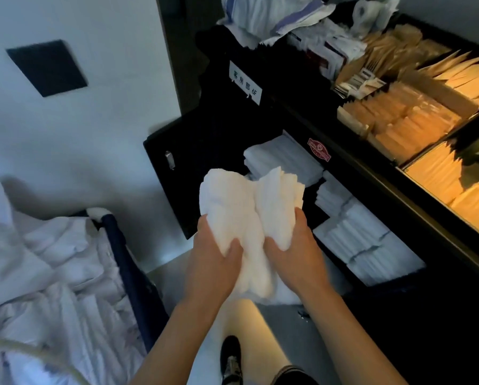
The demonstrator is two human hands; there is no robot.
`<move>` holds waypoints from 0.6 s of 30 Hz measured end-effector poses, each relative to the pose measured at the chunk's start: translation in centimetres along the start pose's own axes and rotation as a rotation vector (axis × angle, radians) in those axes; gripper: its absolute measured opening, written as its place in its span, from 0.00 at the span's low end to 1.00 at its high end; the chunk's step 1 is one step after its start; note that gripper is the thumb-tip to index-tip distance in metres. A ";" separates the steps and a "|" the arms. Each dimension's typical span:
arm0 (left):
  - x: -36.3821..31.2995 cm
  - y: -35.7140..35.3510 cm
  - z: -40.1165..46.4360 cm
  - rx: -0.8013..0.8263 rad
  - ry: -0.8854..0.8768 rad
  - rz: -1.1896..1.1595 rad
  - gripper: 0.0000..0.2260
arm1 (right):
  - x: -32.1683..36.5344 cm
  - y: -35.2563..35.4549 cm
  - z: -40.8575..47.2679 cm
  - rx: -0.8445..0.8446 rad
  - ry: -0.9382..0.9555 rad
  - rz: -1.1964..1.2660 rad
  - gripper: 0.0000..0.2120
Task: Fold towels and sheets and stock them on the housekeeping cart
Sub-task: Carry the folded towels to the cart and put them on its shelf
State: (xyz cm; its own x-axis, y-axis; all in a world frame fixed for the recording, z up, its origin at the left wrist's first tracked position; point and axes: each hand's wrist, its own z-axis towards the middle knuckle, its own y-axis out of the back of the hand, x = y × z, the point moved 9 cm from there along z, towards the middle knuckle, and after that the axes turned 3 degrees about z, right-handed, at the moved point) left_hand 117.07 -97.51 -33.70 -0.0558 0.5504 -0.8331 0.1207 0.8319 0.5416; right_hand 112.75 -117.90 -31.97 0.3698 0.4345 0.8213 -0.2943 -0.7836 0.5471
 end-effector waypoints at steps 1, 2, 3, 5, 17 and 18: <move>0.2 0.0 0.4 -0.001 0.008 0.000 0.30 | 0.0 -0.2 0.5 0.007 -0.006 -0.019 0.38; 0.4 -0.1 0.8 -0.003 0.017 0.000 0.30 | -0.1 -0.5 1.1 0.016 -0.009 -0.037 0.38; 0.5 -0.2 1.3 -0.007 0.024 0.002 0.30 | -0.1 -0.8 1.6 0.025 -0.008 -0.049 0.38; 0.6 -0.4 2.3 -0.017 0.037 0.011 0.30 | -0.3 -1.3 2.9 0.049 -0.008 -0.054 0.38; -0.7 -4.9 6.7 -0.069 0.113 0.110 0.30 | -3.8 -1.0 10.5 0.173 -0.016 -0.007 0.41; -0.7 -5.5 6.9 -0.066 0.119 0.120 0.30 | -4.3 -1.0 10.9 0.183 -0.021 0.004 0.41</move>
State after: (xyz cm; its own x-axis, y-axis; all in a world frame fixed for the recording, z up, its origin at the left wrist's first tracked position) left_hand 123.27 -102.97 -36.84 -0.1625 0.6475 -0.7446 0.0690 0.7602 0.6460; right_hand 121.05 -123.88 -37.81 0.3878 0.4233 0.8188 -0.1314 -0.8538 0.5037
